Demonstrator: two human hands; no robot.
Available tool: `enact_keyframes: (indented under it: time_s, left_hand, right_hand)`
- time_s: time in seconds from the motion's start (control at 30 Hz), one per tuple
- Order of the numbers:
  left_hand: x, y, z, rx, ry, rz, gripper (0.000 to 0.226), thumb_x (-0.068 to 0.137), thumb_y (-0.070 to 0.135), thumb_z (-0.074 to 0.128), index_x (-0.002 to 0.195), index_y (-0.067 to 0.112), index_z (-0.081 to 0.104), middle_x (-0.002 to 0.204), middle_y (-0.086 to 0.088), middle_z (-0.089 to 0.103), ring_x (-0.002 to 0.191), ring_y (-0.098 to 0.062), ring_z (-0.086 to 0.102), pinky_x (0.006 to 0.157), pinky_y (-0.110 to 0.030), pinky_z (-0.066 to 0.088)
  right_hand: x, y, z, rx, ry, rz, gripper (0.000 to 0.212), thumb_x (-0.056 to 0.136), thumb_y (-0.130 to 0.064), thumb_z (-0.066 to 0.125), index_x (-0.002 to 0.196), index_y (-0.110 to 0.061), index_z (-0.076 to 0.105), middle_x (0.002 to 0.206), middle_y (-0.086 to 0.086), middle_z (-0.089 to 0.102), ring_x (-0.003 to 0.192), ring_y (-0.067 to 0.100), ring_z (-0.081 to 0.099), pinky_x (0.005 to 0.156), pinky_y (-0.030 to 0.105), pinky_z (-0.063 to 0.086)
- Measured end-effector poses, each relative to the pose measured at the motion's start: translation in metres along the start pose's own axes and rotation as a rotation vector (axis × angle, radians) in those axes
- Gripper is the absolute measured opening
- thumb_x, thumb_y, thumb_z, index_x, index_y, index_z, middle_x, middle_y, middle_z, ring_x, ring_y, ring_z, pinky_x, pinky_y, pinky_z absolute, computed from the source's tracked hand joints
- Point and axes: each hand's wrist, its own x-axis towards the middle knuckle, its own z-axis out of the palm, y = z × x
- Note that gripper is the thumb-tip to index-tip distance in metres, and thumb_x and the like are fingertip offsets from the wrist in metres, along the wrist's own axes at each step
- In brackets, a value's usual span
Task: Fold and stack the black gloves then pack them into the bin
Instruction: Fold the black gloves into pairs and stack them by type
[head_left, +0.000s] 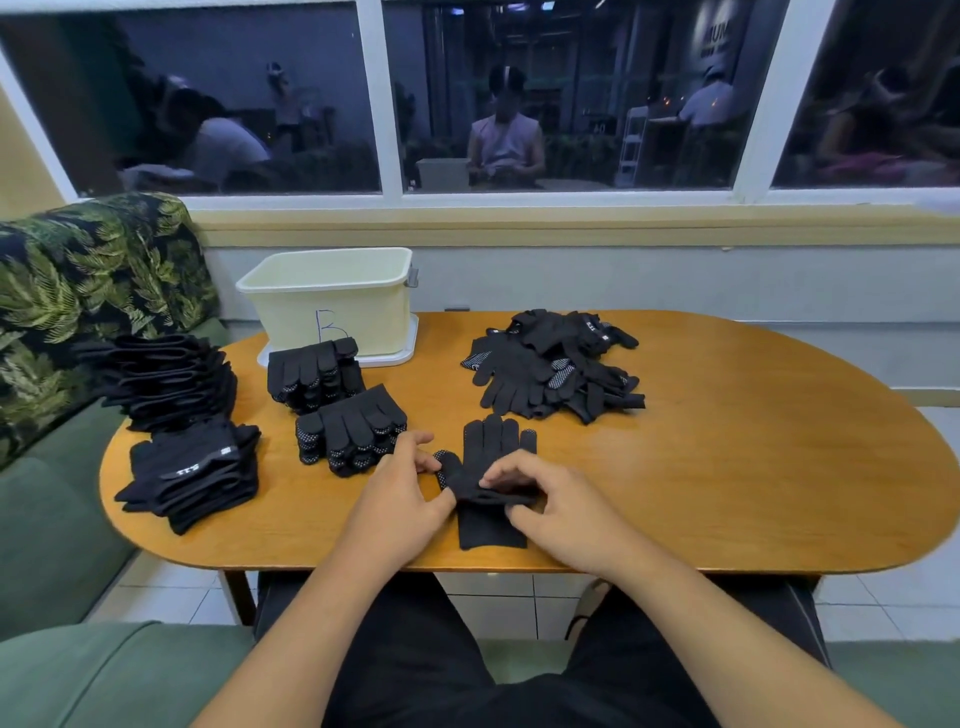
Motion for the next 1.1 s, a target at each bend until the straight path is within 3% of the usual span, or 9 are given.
enact_keyframes:
  time_s: [0.13,0.27,0.43,0.53,0.7,0.87,1.0,1.1]
  left_hand:
    - [0.0,0.002,0.0,0.004,0.003,0.008,0.072,0.092,0.046,0.078,0.15,0.038,0.037,0.113,0.025,0.058,0.115,-0.002,0.055,0.095,-0.025,0.048]
    - [0.0,0.001,0.001,0.02,0.004,0.019,0.071,0.091,0.045,0.078,0.149,0.035,0.04,0.112,0.026,0.056,0.114,-0.004,0.055,0.097,-0.03,0.05]
    - [0.001,0.001,0.002,0.025,0.001,0.027,0.068,0.091,0.046,0.078,0.147,0.035,0.042,0.111,0.027,0.055,0.096,-0.008,0.056,0.088,-0.033,0.052]
    - [0.002,-0.001,0.002,0.022,0.002,0.027,0.068,0.091,0.046,0.078,0.148,0.034,0.042,0.112,0.027,0.056,0.109,-0.007,0.056,0.097,-0.034,0.052]
    - [0.001,0.0,0.001,0.022,0.007,0.026,0.068,0.093,0.045,0.077,0.149,0.033,0.042,0.113,0.026,0.055,0.117,-0.004,0.052,0.101,-0.032,0.05]
    - [0.001,-0.001,0.002,0.013,0.013,0.025,0.071,0.091,0.045,0.078,0.151,0.032,0.04,0.112,0.027,0.055,0.118,-0.005,0.053,0.104,-0.035,0.05]
    - [0.001,-0.001,0.003,-0.001,0.022,0.026,0.08,0.09,0.045,0.079,0.155,0.029,0.035,0.111,0.026,0.055,0.12,-0.006,0.053,0.105,-0.034,0.049]
    - [0.001,0.0,0.004,-0.003,0.03,0.029,0.082,0.09,0.044,0.079,0.156,0.028,0.033,0.11,0.026,0.055,0.12,-0.007,0.054,0.107,-0.035,0.049]
  right_hand:
    - [0.006,0.001,0.0,-0.211,-0.036,-0.022,0.036,0.101,-0.027,0.063,0.132,-0.046,0.066,0.126,-0.026,0.067,0.112,0.001,0.063,0.1,0.036,0.054]
    - [0.026,-0.011,-0.013,-0.083,0.022,0.007,0.021,0.109,-0.03,0.056,0.12,-0.034,0.074,0.109,-0.016,0.075,0.104,0.003,0.067,0.096,0.043,0.056]
    - [0.084,-0.024,-0.055,0.083,0.175,0.065,0.017,0.105,-0.027,0.062,0.112,-0.022,0.077,0.104,-0.003,0.08,0.098,0.018,0.076,0.096,0.05,0.06]
    - [0.119,-0.037,-0.078,0.23,0.213,0.086,0.014,0.101,-0.019,0.068,0.106,-0.018,0.081,0.098,0.001,0.082,0.092,0.022,0.078,0.091,0.046,0.062]
    - [0.151,-0.049,-0.096,0.263,0.293,0.081,0.015,0.1,-0.024,0.067,0.105,-0.019,0.08,0.098,0.006,0.081,0.096,0.029,0.078,0.094,0.052,0.06]
    - [0.116,-0.04,-0.066,0.177,0.25,-0.016,0.018,0.1,-0.016,0.068,0.102,-0.028,0.082,0.097,-0.006,0.081,0.093,0.008,0.076,0.09,0.031,0.059]
    - [0.07,-0.012,-0.023,0.069,0.161,-0.01,0.021,0.1,-0.018,0.069,0.104,-0.035,0.081,0.102,-0.015,0.079,0.099,0.005,0.073,0.098,0.037,0.057]
    - [0.038,-0.001,-0.001,-0.005,0.114,-0.021,0.023,0.103,-0.018,0.066,0.112,-0.035,0.08,0.108,-0.022,0.077,0.106,-0.001,0.068,0.098,0.03,0.054]
